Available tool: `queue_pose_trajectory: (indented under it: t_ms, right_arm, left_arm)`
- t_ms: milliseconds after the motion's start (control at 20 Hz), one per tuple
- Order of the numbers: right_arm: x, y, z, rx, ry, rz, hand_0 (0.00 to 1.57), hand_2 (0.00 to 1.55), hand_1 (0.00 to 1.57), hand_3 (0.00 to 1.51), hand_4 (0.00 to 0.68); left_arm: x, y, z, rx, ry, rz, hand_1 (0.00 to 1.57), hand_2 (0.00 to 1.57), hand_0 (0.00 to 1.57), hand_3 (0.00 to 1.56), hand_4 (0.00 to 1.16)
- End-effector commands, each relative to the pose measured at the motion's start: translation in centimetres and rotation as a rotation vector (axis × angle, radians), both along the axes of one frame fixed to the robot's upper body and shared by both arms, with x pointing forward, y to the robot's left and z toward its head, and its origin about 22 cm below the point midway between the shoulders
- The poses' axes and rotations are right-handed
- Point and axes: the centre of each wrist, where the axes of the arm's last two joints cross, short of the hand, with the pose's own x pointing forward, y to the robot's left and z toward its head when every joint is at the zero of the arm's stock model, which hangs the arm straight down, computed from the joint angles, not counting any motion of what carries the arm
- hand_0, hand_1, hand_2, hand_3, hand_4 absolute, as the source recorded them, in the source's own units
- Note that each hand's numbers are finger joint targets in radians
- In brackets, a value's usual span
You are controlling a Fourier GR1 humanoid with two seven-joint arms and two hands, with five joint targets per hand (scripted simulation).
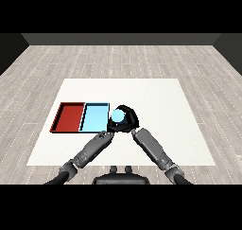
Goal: Pick the blue can and put it in the blue box
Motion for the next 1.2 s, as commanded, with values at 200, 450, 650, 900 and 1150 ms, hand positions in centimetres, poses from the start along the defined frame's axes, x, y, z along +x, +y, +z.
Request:
queue_pose_trajectory:
  t_ms: [200,450,650,900,1150]
  right_arm:
    - [-0.1,0.6,0.0,-0.054,0.007,-0.028,0.0,0.0,0.0,0.0,0.0]
    - [-0.6,-0.8,0.1,-0.065,0.011,-0.033,0.0,0.0,0.0,0.0,0.0]
    - [-0.8,-0.3,0.4,-0.068,0.0,-0.039,0.0,0.0,0.0,0.0,0.0]
    - [0.1,-1.4,1.3,-0.048,0.022,-0.104,0.0,0.0,0.0,0.0,0.0]
    - [0.9,-4.3,1.6,0.183,0.037,-0.112,0.0,0.0,0.0,0.0,0.0]
  left_arm:
    - [0.7,-0.4,0.9,-0.004,-0.023,0.039,1.57,1.56,1.57,1.47,1.14]
    - [1.3,-0.6,1.6,-0.004,-0.024,0.041,1.57,1.56,1.57,1.47,1.14]
    - [1.5,-0.6,0.5,-0.005,0.008,0.038,1.57,1.57,1.57,1.48,1.14]
    - [1.0,2.0,1.3,0.014,-0.021,0.069,1.57,1.57,1.57,1.49,1.15]
    - [0.0,1.5,-1.1,-0.006,0.01,0.109,1.57,1.57,1.57,1.49,1.14]
